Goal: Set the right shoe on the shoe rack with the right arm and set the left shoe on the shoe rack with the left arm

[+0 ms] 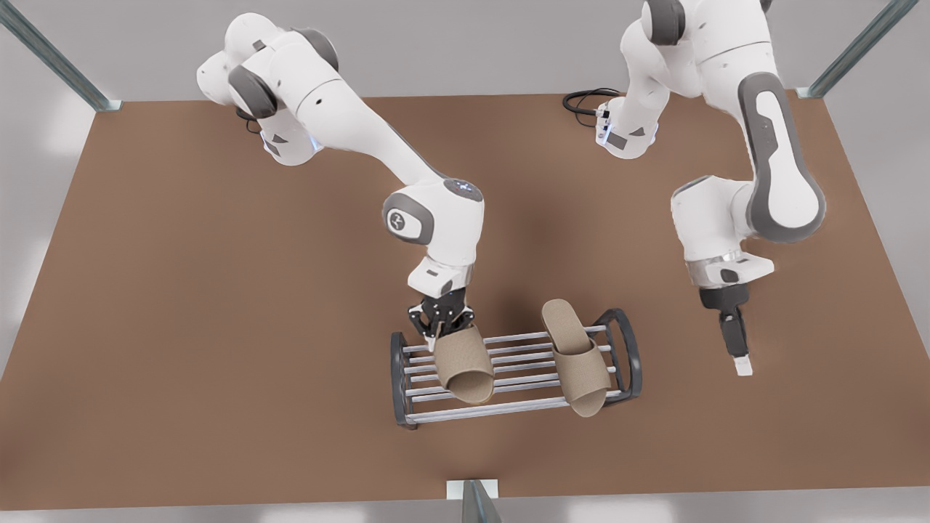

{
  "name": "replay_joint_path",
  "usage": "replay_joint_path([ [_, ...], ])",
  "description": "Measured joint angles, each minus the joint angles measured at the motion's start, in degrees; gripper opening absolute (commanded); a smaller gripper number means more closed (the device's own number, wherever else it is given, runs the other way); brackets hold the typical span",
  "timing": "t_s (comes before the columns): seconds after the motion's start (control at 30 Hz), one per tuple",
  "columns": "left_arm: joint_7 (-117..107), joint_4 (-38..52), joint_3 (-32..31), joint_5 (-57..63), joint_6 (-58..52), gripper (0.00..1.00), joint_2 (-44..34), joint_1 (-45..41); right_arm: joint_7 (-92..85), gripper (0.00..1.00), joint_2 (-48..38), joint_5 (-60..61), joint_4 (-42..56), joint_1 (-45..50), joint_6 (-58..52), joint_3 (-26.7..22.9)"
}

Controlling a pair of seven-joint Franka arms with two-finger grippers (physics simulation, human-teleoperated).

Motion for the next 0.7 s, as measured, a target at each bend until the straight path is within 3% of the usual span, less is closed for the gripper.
replay_joint_path([
  [0.07,14.8,7.4,-4.4,-32.6,-18.4,1.00,-0.7,1.1,2.2,0.21,2.2,0.0,1.5,1.6,-0.1,-1.7],
  [0.1,22.1,14.2,-3.6,-44.9,-27.5,1.00,-1.1,1.9,3.2,0.21,2.9,-0.1,1.8,2.0,0.0,-2.2],
  [0.2,41.7,27.7,-3.2,-66.7,-49.4,1.00,-2.9,7.0,6.2,0.21,4.2,-0.2,2.0,3.9,0.0,-3.4],
  [0.23,47.6,28.9,-9.1,-69.7,-54.7,1.00,-4.2,12.5,7.2,0.21,4.5,-0.3,2.1,4.7,0.0,-4.2],
  [0.3,58.4,27.0,-30.9,-69.5,-62.4,1.00,-7.2,27.5,9.0,0.21,5.0,-0.3,2.1,5.9,0.1,-5.0],
  [0.37,68.3,25.6,-41.5,-69.0,-67.5,1.00,-8.4,36.3,10.6,0.21,5.4,-0.4,2.2,6.8,0.1,-5.8],
  [0.4,72.9,25.1,-43.3,-68.8,-69.4,1.00,-8.8,38.0,11.4,0.27,5.6,-0.4,2.3,7.1,0.1,-6.2],
  [0.43,77.2,23.5,-44.3,-68.6,-70.6,1.00,-9.6,39.3,12.1,0.43,5.7,-0.5,2.4,7.2,0.0,-6.4],
  [0.53,88.8,18.8,-45.3,-68.4,-72.1,1.00,-12.1,40.9,14.1,0.43,5.8,-0.6,2.8,7.6,-0.1,-6.6],
  [0.57,92.3,18.4,-45.4,-68.4,-72.5,1.00,-12.3,40.9,14.8,1.00,5.9,-0.7,2.8,7.6,-0.2,-6.6],
  [0.7,104.3,18.1,-45.5,-68.3,-73.5,1.00,-12.4,40.6,16.2,1.00,5.9,-0.9,3.0,7.7,-0.6,-6.6],
])
